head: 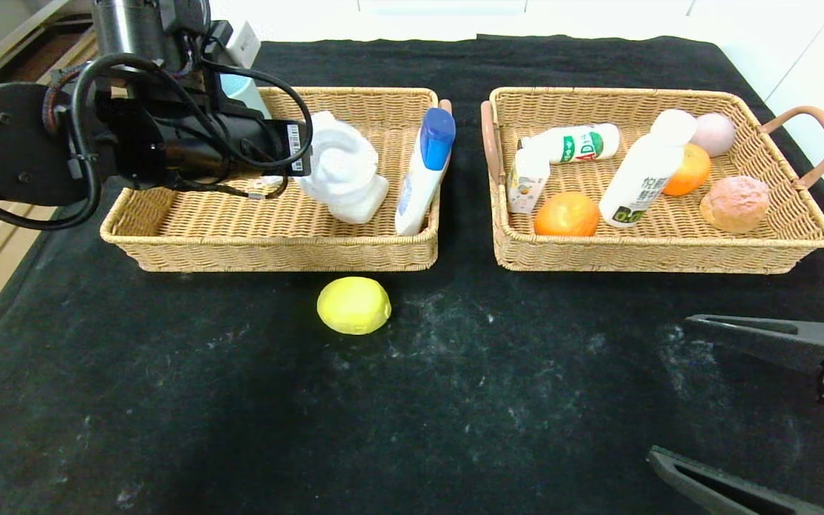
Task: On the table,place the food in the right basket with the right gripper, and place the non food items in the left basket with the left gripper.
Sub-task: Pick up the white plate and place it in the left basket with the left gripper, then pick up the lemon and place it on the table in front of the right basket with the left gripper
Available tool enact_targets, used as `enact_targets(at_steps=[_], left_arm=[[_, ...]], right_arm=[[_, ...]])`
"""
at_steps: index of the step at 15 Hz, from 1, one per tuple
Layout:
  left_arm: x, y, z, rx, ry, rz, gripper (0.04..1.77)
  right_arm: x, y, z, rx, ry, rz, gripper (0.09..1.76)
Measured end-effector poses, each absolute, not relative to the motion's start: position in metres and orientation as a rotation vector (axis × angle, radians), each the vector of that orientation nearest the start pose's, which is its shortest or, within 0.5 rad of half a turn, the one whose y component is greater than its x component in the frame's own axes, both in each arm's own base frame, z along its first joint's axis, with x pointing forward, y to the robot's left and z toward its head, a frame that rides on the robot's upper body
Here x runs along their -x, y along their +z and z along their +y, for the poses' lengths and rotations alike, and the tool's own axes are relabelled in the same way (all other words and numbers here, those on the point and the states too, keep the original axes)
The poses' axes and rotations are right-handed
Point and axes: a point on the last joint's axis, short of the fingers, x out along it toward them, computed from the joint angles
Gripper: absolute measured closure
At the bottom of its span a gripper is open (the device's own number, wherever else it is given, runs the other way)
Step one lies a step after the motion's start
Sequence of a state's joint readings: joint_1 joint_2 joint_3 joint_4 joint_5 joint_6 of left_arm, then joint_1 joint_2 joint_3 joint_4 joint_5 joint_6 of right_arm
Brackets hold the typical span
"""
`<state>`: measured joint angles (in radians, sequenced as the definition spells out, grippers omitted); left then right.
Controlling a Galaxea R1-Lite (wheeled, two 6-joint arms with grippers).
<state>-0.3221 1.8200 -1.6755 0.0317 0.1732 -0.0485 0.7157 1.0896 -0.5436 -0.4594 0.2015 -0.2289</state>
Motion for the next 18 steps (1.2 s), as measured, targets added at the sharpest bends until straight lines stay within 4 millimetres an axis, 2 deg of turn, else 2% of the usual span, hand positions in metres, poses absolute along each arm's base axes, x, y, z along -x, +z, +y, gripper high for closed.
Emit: enact_targets(at_steps=[2, 7, 9, 12, 18], left_arm=[[-0.341, 0.321, -0.111, 0.004, -0.147, 0.178, 1.0], [-0.335, 0.323, -0.112, 0.001, -0.152, 0.187, 0.57], [-0.324, 0.323, -0.116, -0.012, -0.169, 0.209, 0.47], [-0.297, 0.322, -0.125, -0.049, -0.192, 0.286, 0.35], [-0.253, 0.31, -0.149, -0.105, -0.226, 0.469, 0.22]], right_arm=[[-0.111, 0.231, 0.103, 0.235, 0.922, -0.018, 0.14], [-0.112, 0.231, 0.102, 0.235, 0.915, -0.018, 0.14], [-0.112, 0.231, 0.102, 0.235, 0.914, -0.018, 0.14], [-0.112, 0.231, 0.102, 0.236, 0.914, -0.018, 0.14], [-0.112, 0.23, 0.102, 0.242, 0.915, -0.018, 0.14]])
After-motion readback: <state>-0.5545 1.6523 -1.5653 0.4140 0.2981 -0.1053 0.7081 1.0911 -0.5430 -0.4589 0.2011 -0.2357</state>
